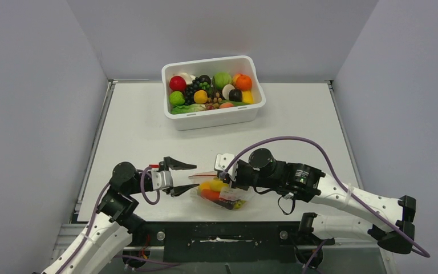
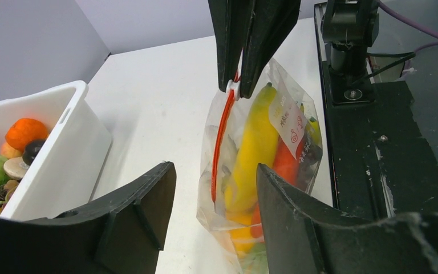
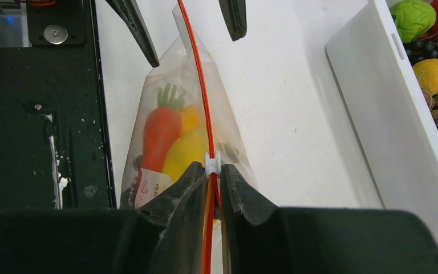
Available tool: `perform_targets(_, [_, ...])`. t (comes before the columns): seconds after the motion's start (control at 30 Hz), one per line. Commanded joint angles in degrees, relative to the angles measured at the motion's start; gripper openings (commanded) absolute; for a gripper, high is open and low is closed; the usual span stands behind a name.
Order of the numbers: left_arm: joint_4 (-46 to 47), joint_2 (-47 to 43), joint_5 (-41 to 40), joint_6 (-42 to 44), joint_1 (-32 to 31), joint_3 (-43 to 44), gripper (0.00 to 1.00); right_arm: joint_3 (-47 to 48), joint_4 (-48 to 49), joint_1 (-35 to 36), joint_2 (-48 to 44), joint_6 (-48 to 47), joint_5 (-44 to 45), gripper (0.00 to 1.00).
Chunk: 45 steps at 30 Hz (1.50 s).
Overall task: Place the food in the zip-top bag and seal the zipper
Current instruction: Zip the zipper food storage bag at the center of the board.
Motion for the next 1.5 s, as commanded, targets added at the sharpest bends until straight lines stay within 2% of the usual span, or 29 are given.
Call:
perform_targets(0.0, [3.69, 1.87, 0.85, 2.05, 0.25, 2.74, 0.54, 3.21, 3.51, 0.05, 0.14, -1.38, -2.24, 0.0])
perform_targets(0.1, [3.61, 3.58, 1.85, 2.95, 0.21, 3.77, 0.53, 3.84, 3.66, 0.44, 0.34, -1.91, -2.59, 0.0])
perform_targets(0.17, [3.56, 4.84, 3.13, 3.31, 0.2, 4.58, 0.47, 4.07, 3.79, 0.47, 0.49, -2.38, -2.82, 0.0])
perform_targets(0.37, [3.45, 6.47, 6.12, 3.09, 0.16, 5.49, 0.0, 4.08, 2.98, 0.45, 1.02, -1.53, -1.91, 0.0])
perform_targets(1.13, [1.93, -4.02, -5.74, 3.11, 0.29, 3.36, 0.0, 1.02, -6.79, -0.14, -6.6, 5.49, 7.24, 0.0])
perform_targets(1.47, [-4.36, -8.28, -13.74, 7.32, 0.25, 4.05, 0.0, -0.34, -11.35, -0.42, -10.52, 7.77, 12.03, 0.0])
